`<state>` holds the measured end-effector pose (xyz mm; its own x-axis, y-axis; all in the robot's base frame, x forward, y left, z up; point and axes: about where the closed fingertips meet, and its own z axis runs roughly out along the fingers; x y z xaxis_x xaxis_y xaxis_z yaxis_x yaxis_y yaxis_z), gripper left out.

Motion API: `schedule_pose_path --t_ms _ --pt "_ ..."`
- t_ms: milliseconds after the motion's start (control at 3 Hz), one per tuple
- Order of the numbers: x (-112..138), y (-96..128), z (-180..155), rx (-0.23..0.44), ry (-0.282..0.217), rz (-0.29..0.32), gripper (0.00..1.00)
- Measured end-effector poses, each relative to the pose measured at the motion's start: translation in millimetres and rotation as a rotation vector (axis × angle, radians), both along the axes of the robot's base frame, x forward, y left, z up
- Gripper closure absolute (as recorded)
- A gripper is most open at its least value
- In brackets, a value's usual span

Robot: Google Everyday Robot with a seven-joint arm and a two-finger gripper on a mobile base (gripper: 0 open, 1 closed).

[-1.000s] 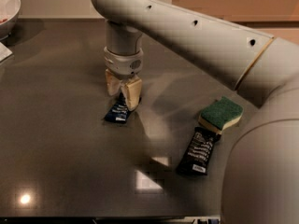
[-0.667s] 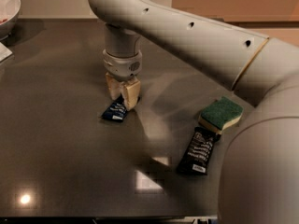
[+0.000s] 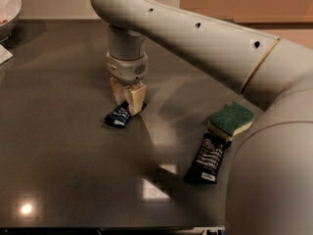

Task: Move rxbar blueberry near rxbar chocolate

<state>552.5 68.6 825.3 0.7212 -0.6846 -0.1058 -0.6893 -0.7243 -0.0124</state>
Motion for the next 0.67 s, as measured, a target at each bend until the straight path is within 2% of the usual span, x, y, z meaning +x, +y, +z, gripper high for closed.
schedule_pose_path --t_ms 333,667 --pt "-5 -20 16 0.018 0.004 -0.048 1.0" --pt "-21 -48 31 0.036 0.02 -0.121 1.0"
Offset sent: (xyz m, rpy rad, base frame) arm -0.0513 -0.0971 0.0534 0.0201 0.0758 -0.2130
